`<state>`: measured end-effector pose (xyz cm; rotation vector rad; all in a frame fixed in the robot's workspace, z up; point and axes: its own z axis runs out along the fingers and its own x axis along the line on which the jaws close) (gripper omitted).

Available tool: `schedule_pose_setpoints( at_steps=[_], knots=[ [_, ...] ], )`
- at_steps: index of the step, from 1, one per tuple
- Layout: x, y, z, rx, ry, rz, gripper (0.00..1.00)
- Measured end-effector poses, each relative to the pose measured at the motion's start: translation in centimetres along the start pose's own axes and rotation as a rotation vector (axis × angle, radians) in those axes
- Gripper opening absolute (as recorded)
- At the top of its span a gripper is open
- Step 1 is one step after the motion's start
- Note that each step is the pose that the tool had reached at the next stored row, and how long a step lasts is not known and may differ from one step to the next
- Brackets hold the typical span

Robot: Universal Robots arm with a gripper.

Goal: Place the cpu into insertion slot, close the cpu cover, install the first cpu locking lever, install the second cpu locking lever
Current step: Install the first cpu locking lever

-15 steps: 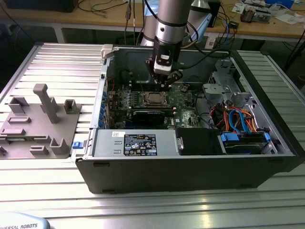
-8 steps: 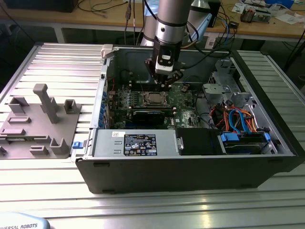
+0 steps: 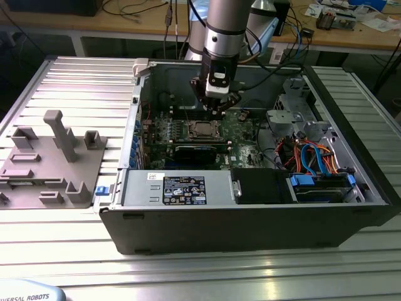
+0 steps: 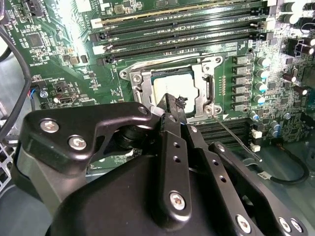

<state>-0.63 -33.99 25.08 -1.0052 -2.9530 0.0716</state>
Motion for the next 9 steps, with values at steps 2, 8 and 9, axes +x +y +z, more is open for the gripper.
schedule_pose_setpoints(
  at_steps=[2,8,9],
  knots=[
    [0.0,0.0,0.0,0.0,-0.0005,-0.009,0.11],
    [0.0,0.0,0.0,0.0002,-0.0017,-0.033,0.11],
    [0.0,0.0,0.0,0.0002,-0.0018,-0.036,0.11]
  ],
)
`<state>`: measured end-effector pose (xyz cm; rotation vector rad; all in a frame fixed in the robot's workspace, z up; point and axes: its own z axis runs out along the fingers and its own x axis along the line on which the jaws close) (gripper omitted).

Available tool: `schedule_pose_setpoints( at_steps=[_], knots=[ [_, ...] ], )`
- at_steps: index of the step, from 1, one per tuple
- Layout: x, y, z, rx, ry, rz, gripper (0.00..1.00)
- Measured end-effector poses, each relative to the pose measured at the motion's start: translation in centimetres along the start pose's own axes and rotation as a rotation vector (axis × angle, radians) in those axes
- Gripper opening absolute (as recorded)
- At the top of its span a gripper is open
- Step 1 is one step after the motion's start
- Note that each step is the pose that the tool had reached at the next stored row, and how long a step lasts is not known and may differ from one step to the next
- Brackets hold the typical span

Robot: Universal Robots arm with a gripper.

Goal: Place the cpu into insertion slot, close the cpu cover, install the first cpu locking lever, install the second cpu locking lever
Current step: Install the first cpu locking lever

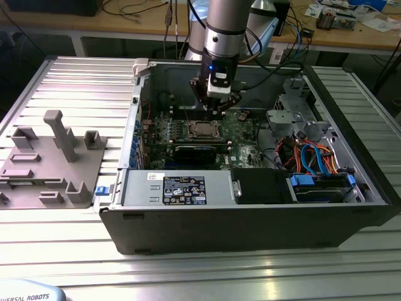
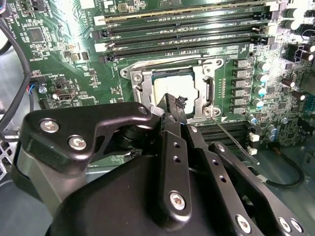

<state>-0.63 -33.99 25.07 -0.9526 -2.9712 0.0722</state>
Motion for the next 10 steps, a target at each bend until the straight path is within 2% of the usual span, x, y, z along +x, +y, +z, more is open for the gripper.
schedule_pose_setpoints(
  at_steps=[10],
  knots=[
    [0.0,0.0,0.0,0.0002,-0.0013,-0.025,0.11]
  ],
)
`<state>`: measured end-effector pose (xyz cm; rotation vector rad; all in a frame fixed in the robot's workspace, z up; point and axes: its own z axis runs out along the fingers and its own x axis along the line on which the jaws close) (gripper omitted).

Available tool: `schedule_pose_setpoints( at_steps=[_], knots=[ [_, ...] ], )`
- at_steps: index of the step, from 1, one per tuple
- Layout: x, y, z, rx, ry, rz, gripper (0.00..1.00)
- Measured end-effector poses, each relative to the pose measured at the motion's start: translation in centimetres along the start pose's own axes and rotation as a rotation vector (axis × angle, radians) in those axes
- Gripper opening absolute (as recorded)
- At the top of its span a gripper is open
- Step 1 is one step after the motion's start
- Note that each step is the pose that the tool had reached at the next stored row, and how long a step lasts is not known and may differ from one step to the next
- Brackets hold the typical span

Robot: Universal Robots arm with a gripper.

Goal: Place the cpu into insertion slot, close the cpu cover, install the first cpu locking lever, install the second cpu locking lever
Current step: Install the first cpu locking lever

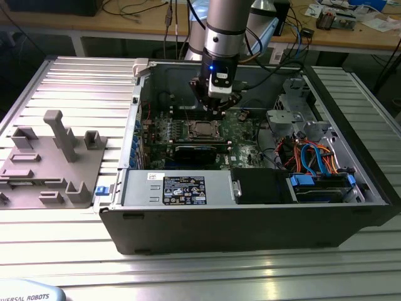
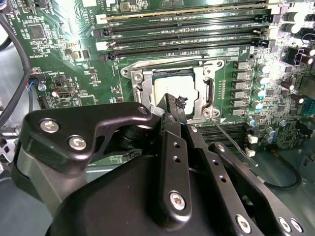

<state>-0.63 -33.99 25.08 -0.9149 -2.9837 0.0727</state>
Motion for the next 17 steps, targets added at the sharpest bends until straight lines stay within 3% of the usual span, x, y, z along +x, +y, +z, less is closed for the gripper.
schedule_pose_setpoints(
  at_steps=[3,6,17],
  knots=[
    [0.0,0.0,0.0,0.0,-0.0003,-0.006,0.11],
    [0.0,0.0,0.0,0.0003,-0.0029,-0.058,0.11],
    [0.0,0.0,0.0,0.0005,-0.0051,-0.101,0.11]
  ],
)
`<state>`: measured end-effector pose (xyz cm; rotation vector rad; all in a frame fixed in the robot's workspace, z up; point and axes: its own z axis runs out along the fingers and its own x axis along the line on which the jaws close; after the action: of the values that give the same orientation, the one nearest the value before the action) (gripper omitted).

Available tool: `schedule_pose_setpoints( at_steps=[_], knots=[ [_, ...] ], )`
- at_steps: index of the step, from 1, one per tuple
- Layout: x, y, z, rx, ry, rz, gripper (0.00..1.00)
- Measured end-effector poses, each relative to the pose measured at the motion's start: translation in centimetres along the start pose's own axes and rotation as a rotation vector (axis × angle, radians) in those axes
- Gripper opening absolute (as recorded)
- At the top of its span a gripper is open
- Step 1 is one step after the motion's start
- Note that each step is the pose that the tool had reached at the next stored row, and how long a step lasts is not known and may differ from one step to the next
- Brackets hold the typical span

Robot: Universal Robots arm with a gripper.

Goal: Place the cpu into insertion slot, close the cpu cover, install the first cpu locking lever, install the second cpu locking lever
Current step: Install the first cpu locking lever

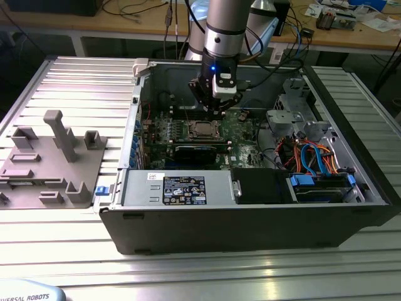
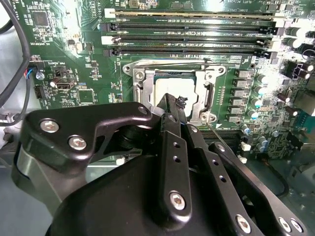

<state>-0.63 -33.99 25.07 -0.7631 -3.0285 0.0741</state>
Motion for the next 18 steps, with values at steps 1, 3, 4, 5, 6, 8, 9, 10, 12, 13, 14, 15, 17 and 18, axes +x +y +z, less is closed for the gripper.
schedule_pose_setpoints(
  at_steps=[1,3,4,5,6,8,9,10,12,13,14,15,17,18],
  knots=[
    [0.0,0.0,0.0,0.0,-0.0001,-0.002,0.11],
    [0.0,0.0,0.0,0.0001,-0.0005,-0.009,0.11],
    [0.0,0.0,0.0,0.0,-0.0006,-0.012,0.11],
    [0.0,0.0,0.0,0.0001,-0.0008,-0.014,0.11],
    [0.0,0.0,0.0,0.0001,-0.0009,-0.018,0.11],
    [0.0,0.0,0.0,0.0002,-0.0012,-0.025,0.11],
    [0.0,0.0,0.0,0.0002,-0.0014,-0.027,0.11],
    [0.0,0.0,0.0,0.0002,-0.0015,-0.029,0.11],
    [0.0,0.0,0.0,0.0002,-0.0017,-0.034,0.11],
    [0.0,0.0,0.0,0.0002,-0.0018,-0.036,0.11],
    [0.0,0.0,0.0,0.0002,-0.0019,-0.039,0.11],
    [0.0,0.0,0.0,0.0002,-0.0021,-0.042,0.11],
    [0.0,0.0,0.0,0.0003,-0.0024,-0.047,0.11],
    [0.0,0.0,0.0,0.0003,-0.0025,-0.05,0.11]
  ],
)
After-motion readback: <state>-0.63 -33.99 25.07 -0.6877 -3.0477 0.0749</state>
